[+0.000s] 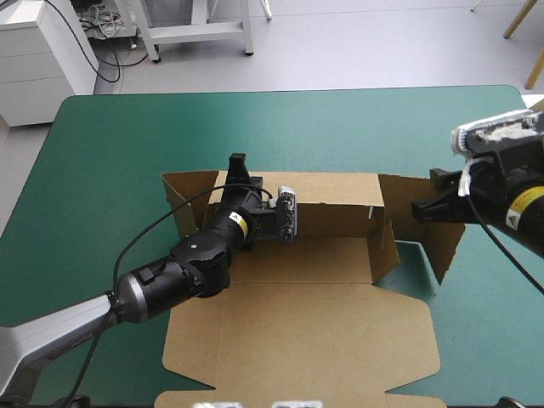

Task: Fold the box

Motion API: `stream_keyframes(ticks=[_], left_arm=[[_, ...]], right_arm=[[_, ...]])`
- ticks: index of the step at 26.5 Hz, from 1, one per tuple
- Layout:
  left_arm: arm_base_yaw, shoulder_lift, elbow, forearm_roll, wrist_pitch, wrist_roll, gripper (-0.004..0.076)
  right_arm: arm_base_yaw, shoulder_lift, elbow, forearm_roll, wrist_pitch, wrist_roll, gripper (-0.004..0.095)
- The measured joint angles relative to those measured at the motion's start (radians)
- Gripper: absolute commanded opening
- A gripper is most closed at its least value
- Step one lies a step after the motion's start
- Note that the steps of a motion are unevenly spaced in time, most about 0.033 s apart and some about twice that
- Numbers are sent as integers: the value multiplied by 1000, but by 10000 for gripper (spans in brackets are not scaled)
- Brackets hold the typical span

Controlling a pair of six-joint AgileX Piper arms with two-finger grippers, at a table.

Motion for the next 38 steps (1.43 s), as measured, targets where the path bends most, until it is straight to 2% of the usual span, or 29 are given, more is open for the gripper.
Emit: stream_keyframes(ticks=[4, 8, 12, 16, 22, 26, 30, 38], left_arm=[[0, 0, 0, 0, 0, 0, -8], [0, 0, 0, 0, 0, 0, -8], [0, 0, 0, 1, -1, 0, -8], [0, 0, 0, 2, -1, 0, -8], [0, 0, 3, 4, -2, 0, -8], [0, 0, 3, 8, -3, 0, -8], [0, 0, 3, 9, -4, 0, -8], [0, 0, 4, 16, -13, -1, -8]], right_arm=[[0, 95, -108, 0, 52, -6, 439], [-11, 175, -185, -1, 59, -7, 438], [-71, 250, -239, 22, 63, -23, 440], [-178, 315, -283, 118, 63, -96, 442], [-367, 439, -312, 350, 62, -259, 443], [-445, 524, -312, 461, 62, -349, 443], [-457, 637, -312, 499, 54, -440, 442], [-458, 765, -312, 504, 47, -478, 442]])
